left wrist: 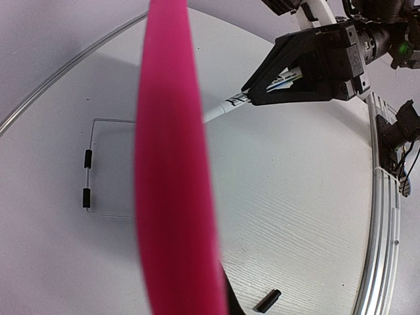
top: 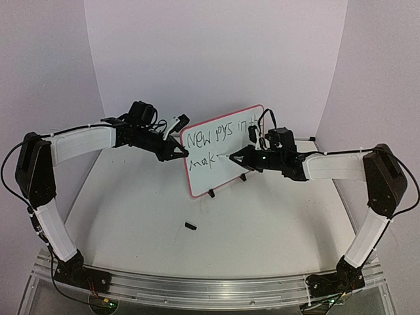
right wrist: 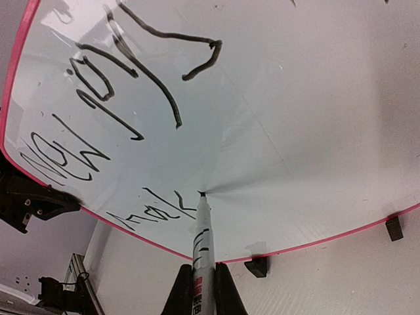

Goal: Write a sentence on the whiteboard

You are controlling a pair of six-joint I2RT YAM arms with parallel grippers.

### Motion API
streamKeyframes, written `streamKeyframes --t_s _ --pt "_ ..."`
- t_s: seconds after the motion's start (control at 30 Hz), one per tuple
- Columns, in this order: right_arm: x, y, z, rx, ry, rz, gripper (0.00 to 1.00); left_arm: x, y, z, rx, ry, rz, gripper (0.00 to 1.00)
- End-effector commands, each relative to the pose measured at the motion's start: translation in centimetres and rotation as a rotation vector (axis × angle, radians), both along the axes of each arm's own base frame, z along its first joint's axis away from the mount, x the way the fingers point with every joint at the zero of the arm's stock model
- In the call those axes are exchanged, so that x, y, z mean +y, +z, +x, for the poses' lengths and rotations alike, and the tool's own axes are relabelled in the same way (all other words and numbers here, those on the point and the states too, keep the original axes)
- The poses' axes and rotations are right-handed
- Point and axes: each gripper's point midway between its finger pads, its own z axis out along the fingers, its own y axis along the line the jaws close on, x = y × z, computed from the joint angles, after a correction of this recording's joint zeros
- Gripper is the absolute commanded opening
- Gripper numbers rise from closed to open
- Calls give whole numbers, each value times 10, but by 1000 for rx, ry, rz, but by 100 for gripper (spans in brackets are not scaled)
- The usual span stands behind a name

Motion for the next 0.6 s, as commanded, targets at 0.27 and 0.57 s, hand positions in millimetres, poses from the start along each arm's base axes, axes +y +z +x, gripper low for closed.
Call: streamKeyframes --t_s 0.27,0.57 --pt "-2 -22 3 34 -15 -15 0 -6 -30 -37 160 -74 62 0" --pt "-5 3 -6 3 -3 18 0 -6 -28 -37 158 -74 61 0"
